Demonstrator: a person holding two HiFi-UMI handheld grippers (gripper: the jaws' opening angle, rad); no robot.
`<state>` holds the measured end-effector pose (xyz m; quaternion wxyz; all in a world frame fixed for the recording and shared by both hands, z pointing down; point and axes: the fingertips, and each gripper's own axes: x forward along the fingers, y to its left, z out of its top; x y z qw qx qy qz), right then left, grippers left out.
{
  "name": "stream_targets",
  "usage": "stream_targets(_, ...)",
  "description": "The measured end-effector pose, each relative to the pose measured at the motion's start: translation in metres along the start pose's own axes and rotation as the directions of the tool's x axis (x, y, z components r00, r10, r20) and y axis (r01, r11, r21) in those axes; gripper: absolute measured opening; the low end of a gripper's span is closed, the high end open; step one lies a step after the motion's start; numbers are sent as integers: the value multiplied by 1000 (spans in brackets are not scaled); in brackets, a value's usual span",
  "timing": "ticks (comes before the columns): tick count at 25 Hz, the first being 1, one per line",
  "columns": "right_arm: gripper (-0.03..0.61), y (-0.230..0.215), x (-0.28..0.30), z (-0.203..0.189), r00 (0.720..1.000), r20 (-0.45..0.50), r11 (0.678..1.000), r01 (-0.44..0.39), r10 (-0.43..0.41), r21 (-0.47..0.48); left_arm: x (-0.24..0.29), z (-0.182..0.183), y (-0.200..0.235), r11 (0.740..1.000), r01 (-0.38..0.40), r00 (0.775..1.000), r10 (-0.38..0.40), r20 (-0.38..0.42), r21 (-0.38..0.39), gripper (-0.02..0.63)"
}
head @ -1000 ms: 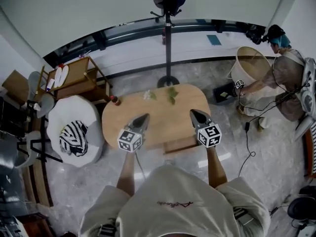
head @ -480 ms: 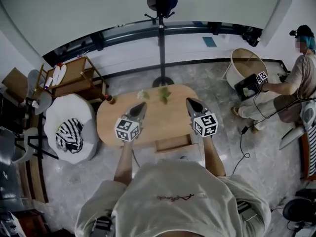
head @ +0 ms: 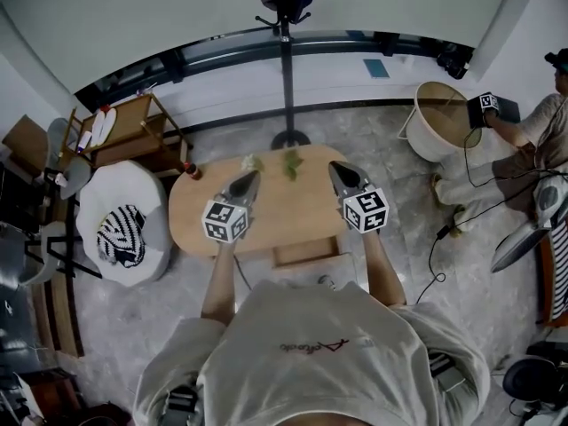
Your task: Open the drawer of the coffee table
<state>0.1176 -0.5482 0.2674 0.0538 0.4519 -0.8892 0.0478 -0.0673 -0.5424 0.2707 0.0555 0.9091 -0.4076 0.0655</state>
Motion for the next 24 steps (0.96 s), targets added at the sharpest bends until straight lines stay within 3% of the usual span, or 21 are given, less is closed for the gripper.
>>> stream_targets(24, 5, -18, 13, 8, 1000, 3, 1000, -16, 16, -17, 25, 8, 2, 1000, -12, 1000, 12, 12, 2, 2)
